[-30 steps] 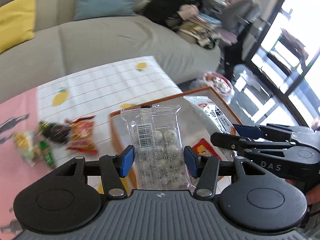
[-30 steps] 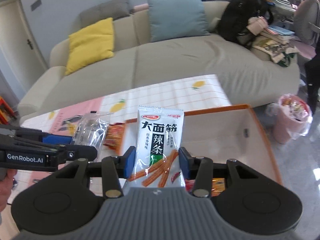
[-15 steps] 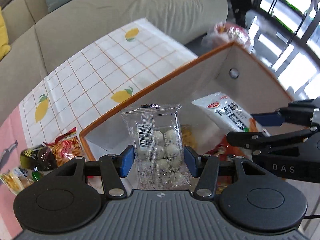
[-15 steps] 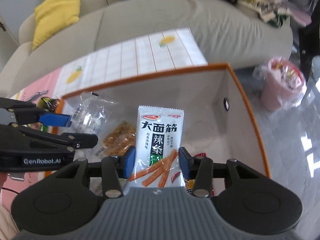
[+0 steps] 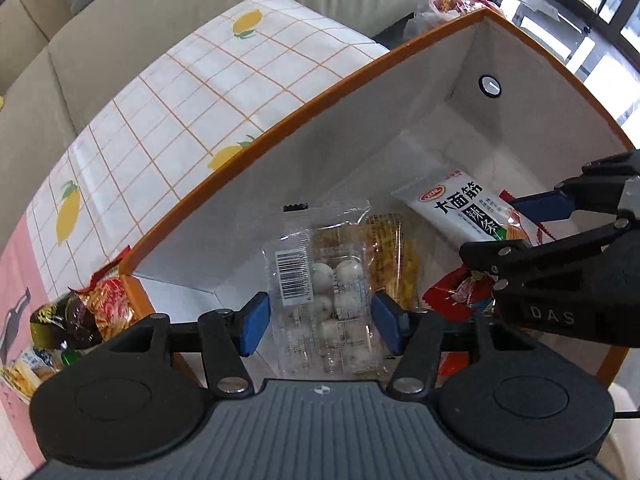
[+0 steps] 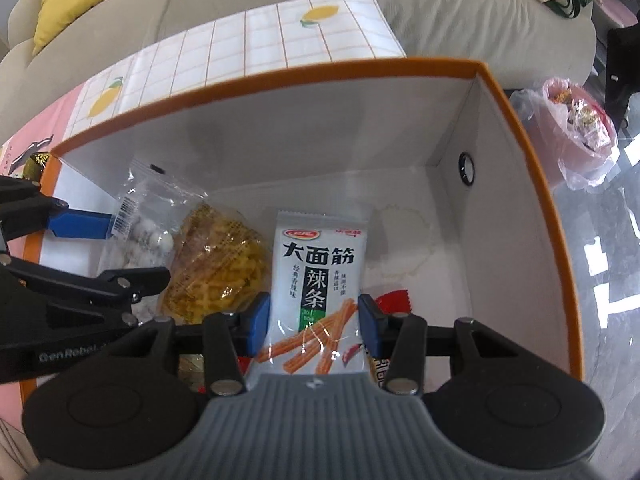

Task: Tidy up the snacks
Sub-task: 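Open both tools to release the packets and withdraw from the box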

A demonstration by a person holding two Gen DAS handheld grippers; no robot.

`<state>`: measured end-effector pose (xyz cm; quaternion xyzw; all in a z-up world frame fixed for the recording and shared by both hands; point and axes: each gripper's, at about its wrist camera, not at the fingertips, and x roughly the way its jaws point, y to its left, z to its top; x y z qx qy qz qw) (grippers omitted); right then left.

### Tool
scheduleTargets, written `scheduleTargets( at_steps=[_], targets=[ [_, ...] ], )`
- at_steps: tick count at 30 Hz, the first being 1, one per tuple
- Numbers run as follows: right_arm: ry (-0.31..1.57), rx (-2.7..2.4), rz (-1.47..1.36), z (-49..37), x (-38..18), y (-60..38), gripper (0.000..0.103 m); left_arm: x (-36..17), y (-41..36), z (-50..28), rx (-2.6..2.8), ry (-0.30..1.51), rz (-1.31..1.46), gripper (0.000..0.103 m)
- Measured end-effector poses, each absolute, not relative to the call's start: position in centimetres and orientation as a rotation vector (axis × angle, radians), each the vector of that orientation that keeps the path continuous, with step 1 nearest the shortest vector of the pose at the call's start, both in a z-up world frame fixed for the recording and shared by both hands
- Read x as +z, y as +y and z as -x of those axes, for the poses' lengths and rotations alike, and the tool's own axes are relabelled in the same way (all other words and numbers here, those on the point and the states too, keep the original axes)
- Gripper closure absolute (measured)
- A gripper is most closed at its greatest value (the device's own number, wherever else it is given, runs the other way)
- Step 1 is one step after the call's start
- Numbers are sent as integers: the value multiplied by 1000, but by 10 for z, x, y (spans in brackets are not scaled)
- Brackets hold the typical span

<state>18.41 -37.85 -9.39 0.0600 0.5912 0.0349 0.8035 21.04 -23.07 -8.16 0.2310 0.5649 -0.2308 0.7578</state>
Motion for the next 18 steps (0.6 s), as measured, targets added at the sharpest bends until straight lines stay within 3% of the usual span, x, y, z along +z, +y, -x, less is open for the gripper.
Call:
scheduleTargets(
  at_steps=[9,13,18],
  targets=[
    [1281,67,-115,-188,-95,-373,53,-65,-230,-204,-535,1186,-526,26],
    [1265,60,-109,-184,-88,-372,36,-50,-224,-198,-546,1164,-513,25],
    [1238,44,-98,-176,-74,-368,32,-31,-211,-186,-559,1131,-481,25]
  ],
)
